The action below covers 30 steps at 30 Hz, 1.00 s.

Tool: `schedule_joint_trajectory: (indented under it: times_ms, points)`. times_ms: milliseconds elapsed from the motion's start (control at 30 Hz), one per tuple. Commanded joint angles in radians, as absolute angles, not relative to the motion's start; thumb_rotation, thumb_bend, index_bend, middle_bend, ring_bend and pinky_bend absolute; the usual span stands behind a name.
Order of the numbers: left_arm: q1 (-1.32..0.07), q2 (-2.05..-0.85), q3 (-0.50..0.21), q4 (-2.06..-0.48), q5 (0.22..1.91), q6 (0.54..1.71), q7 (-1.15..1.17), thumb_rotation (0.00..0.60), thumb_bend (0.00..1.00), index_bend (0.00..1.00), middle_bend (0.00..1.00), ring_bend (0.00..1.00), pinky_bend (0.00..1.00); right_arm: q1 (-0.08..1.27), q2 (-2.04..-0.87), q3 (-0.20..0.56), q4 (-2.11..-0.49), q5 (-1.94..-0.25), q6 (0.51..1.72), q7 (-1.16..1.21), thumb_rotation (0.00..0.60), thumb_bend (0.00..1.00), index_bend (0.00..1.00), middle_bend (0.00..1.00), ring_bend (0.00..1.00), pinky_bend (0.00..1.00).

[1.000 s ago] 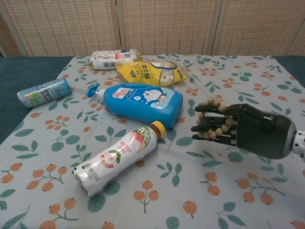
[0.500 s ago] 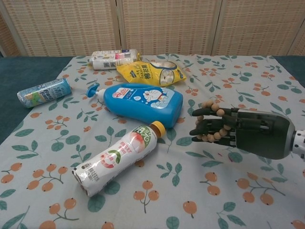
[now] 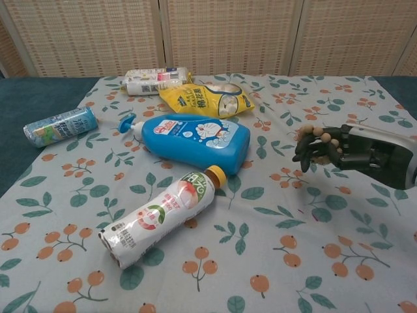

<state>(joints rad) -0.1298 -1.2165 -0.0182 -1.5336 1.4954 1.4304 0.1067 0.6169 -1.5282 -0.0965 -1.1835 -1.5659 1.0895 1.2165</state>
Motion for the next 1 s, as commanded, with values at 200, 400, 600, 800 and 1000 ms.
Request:
schedule_joint_trajectory:
  times_ms: [200, 400, 600, 800, 1000]
  points:
    - [-0.127, -1.215, -0.018, -1.536, 1.502, 1.439, 0.107, 0.600, 0.44, 0.00, 0.00, 0.00, 0.12, 0.583, -1.569, -0.090, -0.931, -1.531, 1.031, 0.515, 0.600, 1.00, 0.53, 0.58, 0.26, 0.10]
    - [-0.127, -1.217, -0.015, -1.537, 1.505, 1.440, 0.114, 0.600, 0.44, 0.00, 0.00, 0.00, 0.12, 0.575, -1.576, -0.103, -0.875, -1.542, 1.003, 0.326, 0.600, 1.00, 0.48, 0.58, 0.24, 0.06]
    - [-0.127, -1.218, -0.015, -1.537, 1.505, 1.438, 0.115, 0.600, 0.44, 0.00, 0.00, 0.00, 0.12, 0.571, -1.539, -0.107, -0.924, -1.531, 0.957, 0.159, 0.600, 0.83, 0.20, 0.41, 0.11, 0.00]
    - [-0.128, -1.216, -0.015, -1.536, 1.504, 1.435, 0.111, 0.600, 0.44, 0.00, 0.00, 0.00, 0.12, 0.575, -1.452, -0.086, -1.079, -1.463, 0.880, -0.018, 0.528, 0.35, 0.00, 0.19, 0.00, 0.00]
    - [-0.127, -1.214, -0.015, -1.537, 1.505, 1.437, 0.107, 0.600, 0.44, 0.00, 0.00, 0.00, 0.12, 0.568, -1.375, -0.073, -1.206, -1.423, 0.868, -0.127, 0.506, 0.27, 0.00, 0.13, 0.00, 0.00]
